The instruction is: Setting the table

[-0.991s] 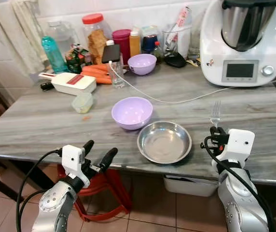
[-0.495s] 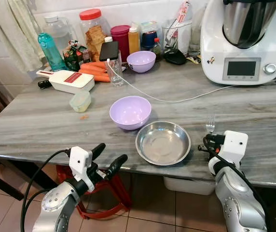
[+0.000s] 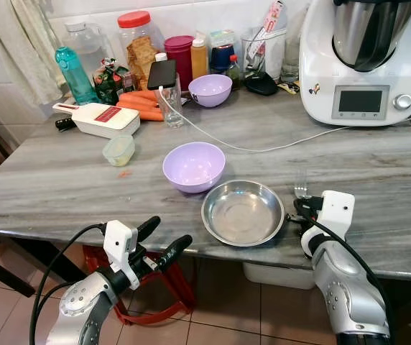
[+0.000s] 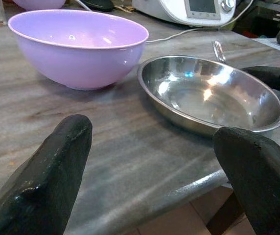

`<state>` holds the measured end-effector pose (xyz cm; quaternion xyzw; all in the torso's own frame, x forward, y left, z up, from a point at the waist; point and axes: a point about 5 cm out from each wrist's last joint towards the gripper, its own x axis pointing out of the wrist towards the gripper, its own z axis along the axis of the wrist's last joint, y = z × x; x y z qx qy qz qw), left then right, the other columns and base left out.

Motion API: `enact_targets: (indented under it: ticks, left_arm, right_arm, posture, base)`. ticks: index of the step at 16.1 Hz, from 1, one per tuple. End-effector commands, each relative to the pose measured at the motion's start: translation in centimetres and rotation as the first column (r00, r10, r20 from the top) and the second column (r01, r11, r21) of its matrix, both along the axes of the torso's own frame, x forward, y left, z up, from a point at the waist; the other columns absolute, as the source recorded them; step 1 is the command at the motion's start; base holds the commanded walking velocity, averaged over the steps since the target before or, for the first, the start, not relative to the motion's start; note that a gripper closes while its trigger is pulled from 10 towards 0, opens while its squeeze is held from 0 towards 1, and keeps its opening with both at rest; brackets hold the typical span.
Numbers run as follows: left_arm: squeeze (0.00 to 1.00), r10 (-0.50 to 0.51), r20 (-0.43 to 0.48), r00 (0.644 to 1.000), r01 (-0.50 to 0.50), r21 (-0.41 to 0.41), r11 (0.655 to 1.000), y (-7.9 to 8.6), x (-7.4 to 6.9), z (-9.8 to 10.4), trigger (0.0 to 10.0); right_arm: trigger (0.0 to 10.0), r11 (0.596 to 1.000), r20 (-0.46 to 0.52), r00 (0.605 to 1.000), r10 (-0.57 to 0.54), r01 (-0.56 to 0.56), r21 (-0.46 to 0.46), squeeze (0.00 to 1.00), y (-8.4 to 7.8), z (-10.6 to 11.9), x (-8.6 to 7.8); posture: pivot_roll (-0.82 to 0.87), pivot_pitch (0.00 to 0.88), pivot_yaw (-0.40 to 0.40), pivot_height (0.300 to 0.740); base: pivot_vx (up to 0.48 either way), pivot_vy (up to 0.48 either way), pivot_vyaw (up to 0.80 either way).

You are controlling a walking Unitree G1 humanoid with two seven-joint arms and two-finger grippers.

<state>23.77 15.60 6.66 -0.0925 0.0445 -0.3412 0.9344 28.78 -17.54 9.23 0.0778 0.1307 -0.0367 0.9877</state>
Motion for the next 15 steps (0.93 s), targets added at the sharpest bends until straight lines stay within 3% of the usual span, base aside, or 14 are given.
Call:
enact_targets:
  ticks: [1, 6, 7, 8, 9, 15]
  left_arm:
    - [0.00, -0.003, -0.011, 1.000, 0.003, 0.011, 1.000, 0.6, -0.1, -0.2, 10.0]
    - [0.00, -0.006, -0.027, 1.000, 0.007, 0.009, 1.000, 1.2, -0.3, -1.3, 10.0]
    - [0.00, -0.008, -0.029, 1.000, 0.008, 0.008, 1.000, 1.3, -0.3, -1.5, 10.0]
    - [0.00, -0.008, -0.029, 1.000, 0.008, 0.008, 1.000, 1.3, -0.4, -1.5, 10.0]
    - [0.00, -0.011, -0.028, 1.000, 0.011, 0.006, 1.000, 1.4, -0.3, -1.7, 10.0]
    - [0.00, -0.034, -0.010, 0.999, 0.034, -0.010, 0.999, 1.5, -0.4, -1.9, 10.0]
  right_arm:
    - [10.0, 1.000, -0.022, 1.000, 0.019, -0.019, 0.014, 0.00, 0.5, -0.2, 0.3]
    - [10.0, 0.999, -0.040, 0.999, 0.036, -0.035, 0.024, 0.03, 0.8, -0.7, 0.6]
    - [10.0, 0.999, -0.043, 0.998, 0.038, -0.037, 0.023, 0.74, 0.9, -0.8, 0.6]
    - [10.0, 0.999, -0.044, 0.998, 0.039, -0.038, 0.023, 0.79, 0.9, -0.8, 0.5]
    - [10.0, 0.999, -0.049, 0.998, 0.040, -0.039, 0.022, 0.96, 0.9, -0.9, 0.5]
    - [10.0, 1.000, -0.026, 1.000, 0.017, -0.017, -0.003, 1.00, 0.1, -0.6, 0.2]
  posture:
    - [-0.10, 0.024, 0.119, 0.740]
    - [-0.10, 0.023, 0.119, 0.740]
    - [-0.10, 0.023, 0.119, 0.740]
    - [-0.10, 0.023, 0.119, 0.740]
    - [-0.10, 0.020, 0.119, 0.740]
    - [-0.10, 0.018, 0.118, 0.740]
  base:
    - [0.000, 0.000, 0.00]
    - [0.000, 0.000, 0.00]
    - [0.000, 0.000, 0.00]
    - [0.000, 0.000, 0.00]
    - [0.000, 0.000, 0.00]
    - [0.000, 0.000, 0.00]
